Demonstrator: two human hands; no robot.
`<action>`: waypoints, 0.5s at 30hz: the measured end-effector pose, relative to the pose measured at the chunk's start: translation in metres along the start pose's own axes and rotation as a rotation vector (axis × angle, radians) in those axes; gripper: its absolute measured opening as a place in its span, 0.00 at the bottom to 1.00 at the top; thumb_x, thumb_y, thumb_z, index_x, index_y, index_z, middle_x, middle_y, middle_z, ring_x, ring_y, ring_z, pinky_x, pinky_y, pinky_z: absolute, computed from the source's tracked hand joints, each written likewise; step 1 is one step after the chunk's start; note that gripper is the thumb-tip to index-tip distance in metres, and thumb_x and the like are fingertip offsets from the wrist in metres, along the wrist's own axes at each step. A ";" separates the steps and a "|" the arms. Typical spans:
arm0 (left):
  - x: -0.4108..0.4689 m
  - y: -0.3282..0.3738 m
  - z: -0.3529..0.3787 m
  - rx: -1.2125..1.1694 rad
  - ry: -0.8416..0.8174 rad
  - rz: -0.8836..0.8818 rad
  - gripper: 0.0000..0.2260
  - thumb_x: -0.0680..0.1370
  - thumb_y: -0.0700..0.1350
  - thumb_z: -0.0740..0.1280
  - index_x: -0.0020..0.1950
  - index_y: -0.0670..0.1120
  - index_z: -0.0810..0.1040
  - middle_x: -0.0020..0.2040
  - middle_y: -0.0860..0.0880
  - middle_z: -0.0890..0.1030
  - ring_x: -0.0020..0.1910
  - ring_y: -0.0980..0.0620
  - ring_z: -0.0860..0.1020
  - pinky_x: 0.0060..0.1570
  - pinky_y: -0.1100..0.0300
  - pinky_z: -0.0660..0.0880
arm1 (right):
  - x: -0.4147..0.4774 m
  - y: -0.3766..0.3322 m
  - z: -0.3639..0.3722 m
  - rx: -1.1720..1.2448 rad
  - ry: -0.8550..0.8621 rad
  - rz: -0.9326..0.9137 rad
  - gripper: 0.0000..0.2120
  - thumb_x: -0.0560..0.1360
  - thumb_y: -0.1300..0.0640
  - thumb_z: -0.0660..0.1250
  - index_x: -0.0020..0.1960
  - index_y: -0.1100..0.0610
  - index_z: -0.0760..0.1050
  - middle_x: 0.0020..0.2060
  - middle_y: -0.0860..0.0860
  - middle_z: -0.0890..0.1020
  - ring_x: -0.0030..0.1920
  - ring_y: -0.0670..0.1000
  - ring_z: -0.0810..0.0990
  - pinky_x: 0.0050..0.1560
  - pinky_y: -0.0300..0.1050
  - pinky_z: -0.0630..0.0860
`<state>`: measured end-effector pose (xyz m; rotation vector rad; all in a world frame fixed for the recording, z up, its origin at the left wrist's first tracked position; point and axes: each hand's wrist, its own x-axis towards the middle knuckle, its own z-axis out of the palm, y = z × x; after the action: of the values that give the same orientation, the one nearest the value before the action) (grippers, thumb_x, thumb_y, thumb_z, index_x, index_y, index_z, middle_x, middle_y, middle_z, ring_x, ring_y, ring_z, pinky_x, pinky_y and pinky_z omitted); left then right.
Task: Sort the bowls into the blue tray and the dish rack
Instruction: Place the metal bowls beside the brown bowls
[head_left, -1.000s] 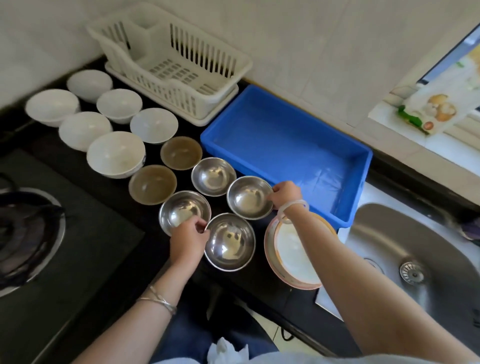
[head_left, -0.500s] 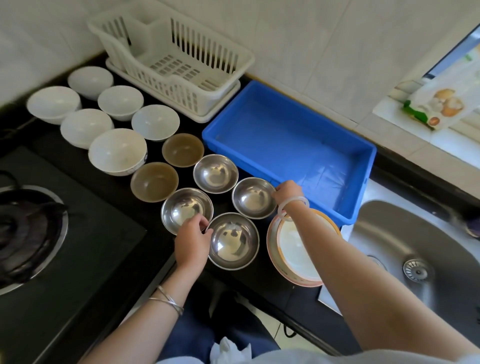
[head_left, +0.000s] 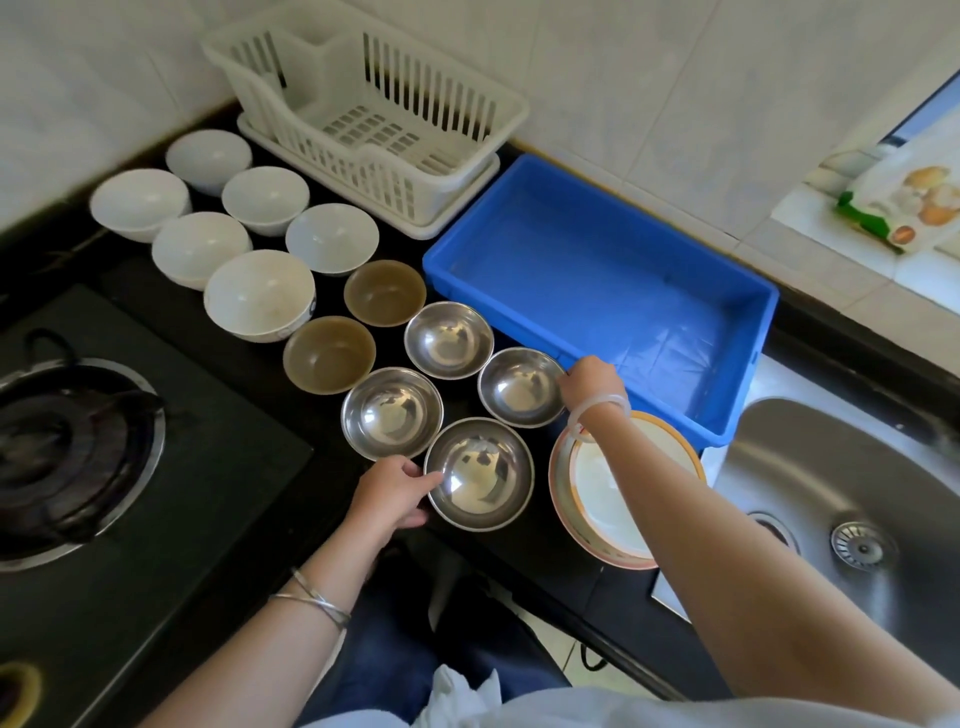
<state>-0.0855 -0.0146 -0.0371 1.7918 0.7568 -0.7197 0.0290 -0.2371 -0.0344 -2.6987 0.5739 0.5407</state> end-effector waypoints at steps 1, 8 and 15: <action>0.000 0.000 0.001 -0.033 -0.030 -0.023 0.09 0.74 0.44 0.69 0.51 0.44 0.73 0.47 0.46 0.74 0.38 0.44 0.81 0.40 0.54 0.81 | 0.000 0.001 0.000 -0.001 0.009 -0.003 0.07 0.74 0.67 0.56 0.39 0.62 0.71 0.36 0.57 0.75 0.33 0.57 0.71 0.30 0.41 0.65; 0.005 -0.003 0.010 -0.205 -0.001 -0.035 0.15 0.76 0.37 0.65 0.62 0.35 0.73 0.49 0.44 0.72 0.48 0.45 0.76 0.46 0.53 0.78 | 0.000 0.004 -0.002 -0.138 0.019 -0.054 0.08 0.73 0.70 0.56 0.40 0.61 0.70 0.37 0.57 0.73 0.35 0.57 0.70 0.31 0.43 0.66; 0.011 -0.004 0.013 -0.254 0.041 -0.032 0.11 0.76 0.38 0.66 0.57 0.35 0.76 0.39 0.48 0.75 0.45 0.46 0.77 0.43 0.56 0.77 | 0.000 0.006 -0.002 -0.107 0.008 -0.012 0.08 0.75 0.68 0.56 0.39 0.61 0.69 0.29 0.53 0.68 0.35 0.56 0.70 0.34 0.43 0.66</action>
<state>-0.0832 -0.0237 -0.0511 1.5705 0.8653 -0.5808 0.0269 -0.2432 -0.0343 -2.8041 0.5450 0.5728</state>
